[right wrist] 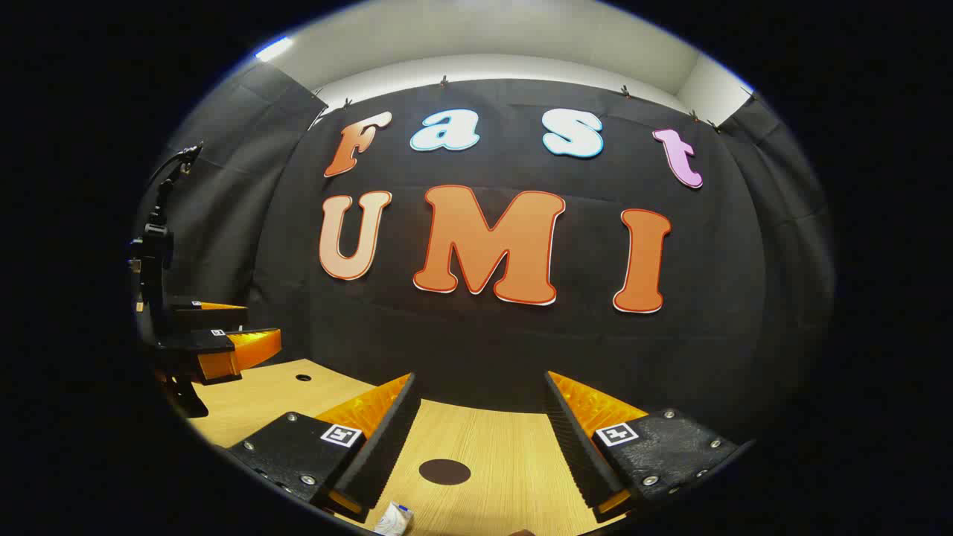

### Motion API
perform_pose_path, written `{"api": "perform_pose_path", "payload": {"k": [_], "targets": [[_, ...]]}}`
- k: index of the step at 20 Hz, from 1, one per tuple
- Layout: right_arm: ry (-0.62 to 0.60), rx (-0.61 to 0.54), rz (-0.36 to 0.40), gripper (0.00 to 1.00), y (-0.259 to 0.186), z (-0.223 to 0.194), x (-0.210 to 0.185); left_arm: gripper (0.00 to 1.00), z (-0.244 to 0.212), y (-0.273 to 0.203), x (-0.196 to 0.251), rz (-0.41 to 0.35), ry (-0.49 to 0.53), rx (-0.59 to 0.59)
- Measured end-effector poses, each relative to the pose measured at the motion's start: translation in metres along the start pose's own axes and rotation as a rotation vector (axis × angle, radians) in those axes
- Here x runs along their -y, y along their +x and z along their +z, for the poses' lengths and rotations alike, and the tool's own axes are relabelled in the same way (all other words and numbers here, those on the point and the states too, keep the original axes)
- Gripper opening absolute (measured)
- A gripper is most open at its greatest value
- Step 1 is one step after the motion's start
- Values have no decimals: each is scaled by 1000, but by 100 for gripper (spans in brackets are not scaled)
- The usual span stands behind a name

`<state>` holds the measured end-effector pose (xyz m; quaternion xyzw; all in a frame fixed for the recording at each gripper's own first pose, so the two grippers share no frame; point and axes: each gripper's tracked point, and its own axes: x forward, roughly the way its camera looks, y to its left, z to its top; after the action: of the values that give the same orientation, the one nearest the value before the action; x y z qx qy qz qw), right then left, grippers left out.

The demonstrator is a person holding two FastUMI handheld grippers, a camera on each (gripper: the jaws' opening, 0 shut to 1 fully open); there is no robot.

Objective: Put the toothbrush and toothpaste on the desktop into the cup, then pick up the cup and place it on the coaster on the desktop.

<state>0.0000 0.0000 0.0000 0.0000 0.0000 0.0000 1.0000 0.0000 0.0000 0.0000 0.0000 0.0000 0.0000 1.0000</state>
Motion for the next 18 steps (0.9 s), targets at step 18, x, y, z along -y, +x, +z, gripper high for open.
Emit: {"api": "perform_pose_path", "payload": {"k": [18], "targets": [[49,-1,-26,98,-11,-2,7,97,-1,-8,-14,52,-2,-3]]}}
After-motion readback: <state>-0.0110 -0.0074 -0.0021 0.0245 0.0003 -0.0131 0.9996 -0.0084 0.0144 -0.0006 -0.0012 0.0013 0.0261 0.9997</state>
